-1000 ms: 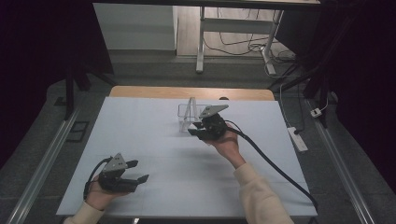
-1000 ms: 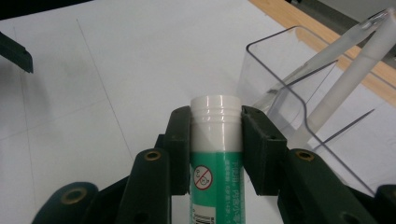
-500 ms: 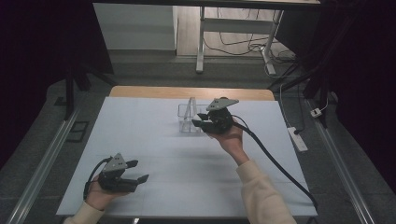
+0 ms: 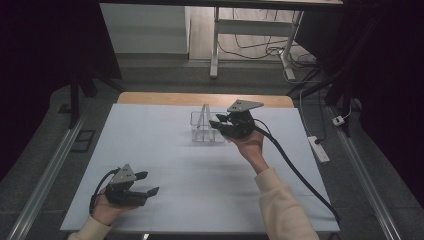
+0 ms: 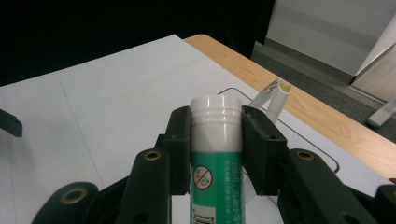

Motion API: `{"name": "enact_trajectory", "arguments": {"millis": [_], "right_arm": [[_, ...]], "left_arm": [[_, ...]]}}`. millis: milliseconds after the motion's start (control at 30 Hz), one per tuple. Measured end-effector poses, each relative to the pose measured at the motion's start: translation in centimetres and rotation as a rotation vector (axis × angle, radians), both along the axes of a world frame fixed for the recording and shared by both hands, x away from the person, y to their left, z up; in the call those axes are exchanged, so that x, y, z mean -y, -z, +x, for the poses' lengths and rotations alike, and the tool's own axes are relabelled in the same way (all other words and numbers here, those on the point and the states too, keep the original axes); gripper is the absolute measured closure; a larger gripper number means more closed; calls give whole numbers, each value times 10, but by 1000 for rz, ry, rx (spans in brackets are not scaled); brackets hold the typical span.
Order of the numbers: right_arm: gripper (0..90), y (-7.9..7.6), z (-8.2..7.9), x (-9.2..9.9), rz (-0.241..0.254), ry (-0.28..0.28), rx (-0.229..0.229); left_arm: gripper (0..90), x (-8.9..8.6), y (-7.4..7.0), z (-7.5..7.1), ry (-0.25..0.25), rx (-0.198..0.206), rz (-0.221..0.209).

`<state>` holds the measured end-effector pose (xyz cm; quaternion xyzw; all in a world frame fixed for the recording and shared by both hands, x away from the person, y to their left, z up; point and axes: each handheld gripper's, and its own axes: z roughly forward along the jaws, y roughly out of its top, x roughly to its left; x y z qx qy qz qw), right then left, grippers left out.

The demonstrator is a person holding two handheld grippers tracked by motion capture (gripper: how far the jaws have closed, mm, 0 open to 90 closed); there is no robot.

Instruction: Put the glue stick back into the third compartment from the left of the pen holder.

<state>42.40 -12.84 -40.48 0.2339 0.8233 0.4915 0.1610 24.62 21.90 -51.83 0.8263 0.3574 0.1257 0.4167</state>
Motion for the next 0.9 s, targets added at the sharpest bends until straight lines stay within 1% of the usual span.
{"name": "enact_trajectory", "arguments": {"millis": [133, 233, 600, 900], "right_arm": [[648, -2, 3, 2, 5, 14, 0], [648, -2, 6, 4, 25, 19, -8], [648, -4, 20, 10, 69, 59, -23], [648, -3, 30, 10, 67, 85, -6]], "left_arm": [[272, 0, 0, 0, -1, 0, -1], [272, 0, 0, 0, -1, -1, -1], [272, 0, 0, 0, 0, 1, -3], [272, 0, 0, 0, 1, 1, -3]]}}
